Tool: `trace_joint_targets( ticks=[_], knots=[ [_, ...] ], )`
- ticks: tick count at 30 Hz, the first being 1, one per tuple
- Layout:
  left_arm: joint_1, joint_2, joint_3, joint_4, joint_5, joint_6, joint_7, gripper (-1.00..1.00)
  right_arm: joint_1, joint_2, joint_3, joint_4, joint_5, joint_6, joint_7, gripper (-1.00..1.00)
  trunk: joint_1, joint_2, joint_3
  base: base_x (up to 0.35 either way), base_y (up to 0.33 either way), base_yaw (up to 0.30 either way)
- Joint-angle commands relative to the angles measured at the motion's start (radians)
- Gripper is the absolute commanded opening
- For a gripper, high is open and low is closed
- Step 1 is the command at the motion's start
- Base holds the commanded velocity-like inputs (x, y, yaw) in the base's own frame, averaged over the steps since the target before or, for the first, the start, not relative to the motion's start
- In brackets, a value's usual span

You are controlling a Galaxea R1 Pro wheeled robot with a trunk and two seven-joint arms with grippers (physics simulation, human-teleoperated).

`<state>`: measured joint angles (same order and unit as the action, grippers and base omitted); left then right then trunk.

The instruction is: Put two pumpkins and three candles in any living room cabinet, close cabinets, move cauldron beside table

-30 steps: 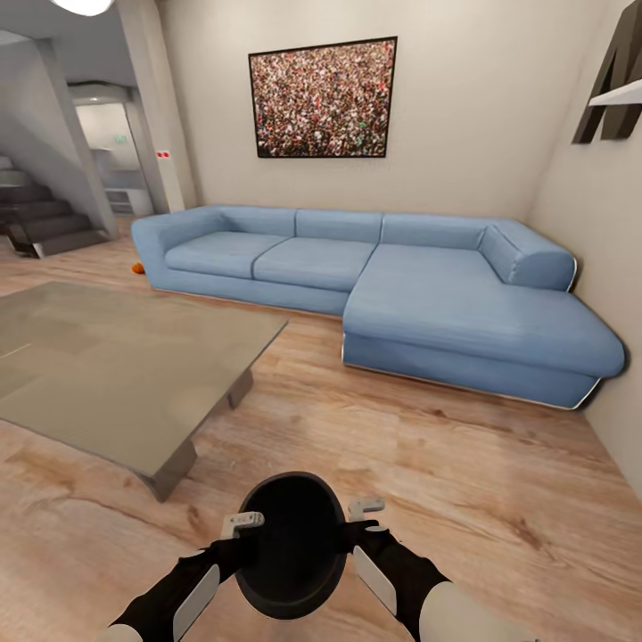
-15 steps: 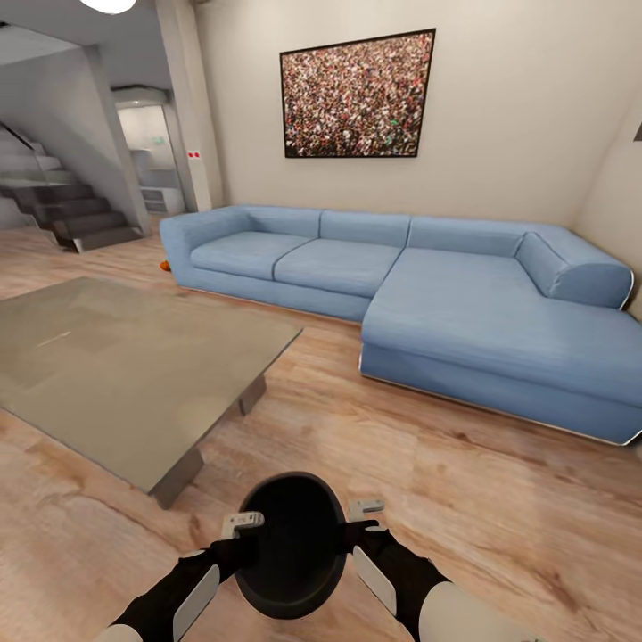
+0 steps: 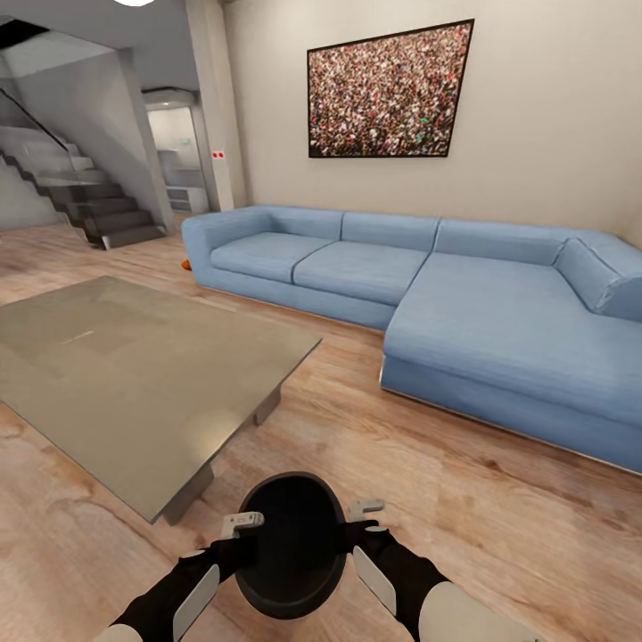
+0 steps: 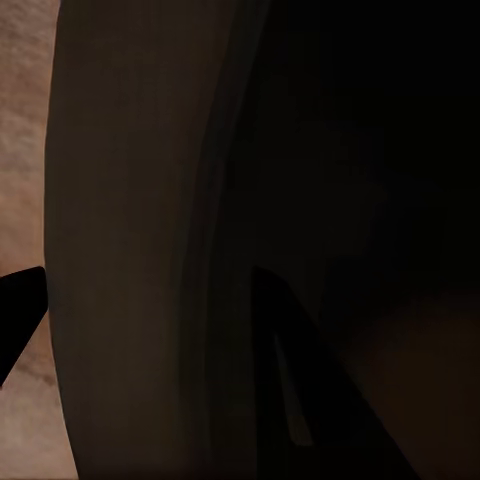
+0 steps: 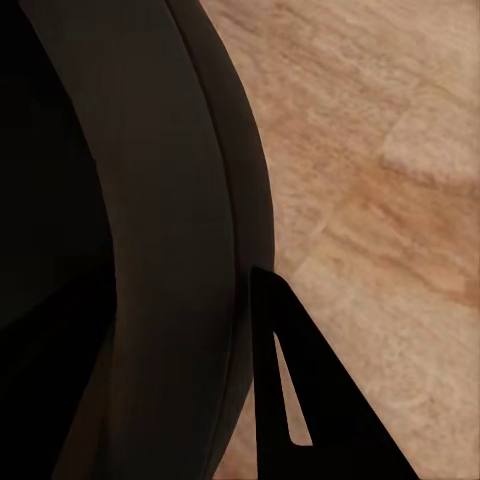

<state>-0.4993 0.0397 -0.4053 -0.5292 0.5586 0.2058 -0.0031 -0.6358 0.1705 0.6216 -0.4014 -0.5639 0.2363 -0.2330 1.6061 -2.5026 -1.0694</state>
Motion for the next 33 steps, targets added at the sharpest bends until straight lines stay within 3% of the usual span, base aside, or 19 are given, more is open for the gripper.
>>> trace_joint_targets(
  ticks=[1, 8, 27, 33],
  knots=[
    [-0.001, 0.0, 0.0, -0.005, 0.017, 0.002, 0.003, -1.0, -0.001, 0.0, -0.006, -0.068, -0.018, 0.002, 0.032, -1.0, 0.0, 0.0, -0.001, 0.059, 0.0, 0.024],
    [-0.001, 0.0, 0.002, -0.017, 0.017, 0.001, 0.006, -1.0, -0.001, 0.0, -0.006, -0.068, -0.019, 0.002, 0.032, -1.0, 0.0, 0.0, -0.001, 0.016, 0.0, 0.007],
    [-0.001, 0.0, 0.002, -0.04, 0.017, 0.003, 0.005, -1.0, -0.001, 0.0, -0.006, -0.068, -0.019, 0.002, 0.032, -1.0, 0.008, -0.005, -0.074, 0.0, 0.0, 0.0],
    [-0.001, 0.0, 0.002, -0.039, 0.017, 0.003, 0.004, -1.0, -0.001, 0.0, -0.006, -0.068, -0.018, 0.002, 0.032, -1.0, 0.008, -0.005, -0.074, 0.0, 0.0, 0.0]
  ],
)
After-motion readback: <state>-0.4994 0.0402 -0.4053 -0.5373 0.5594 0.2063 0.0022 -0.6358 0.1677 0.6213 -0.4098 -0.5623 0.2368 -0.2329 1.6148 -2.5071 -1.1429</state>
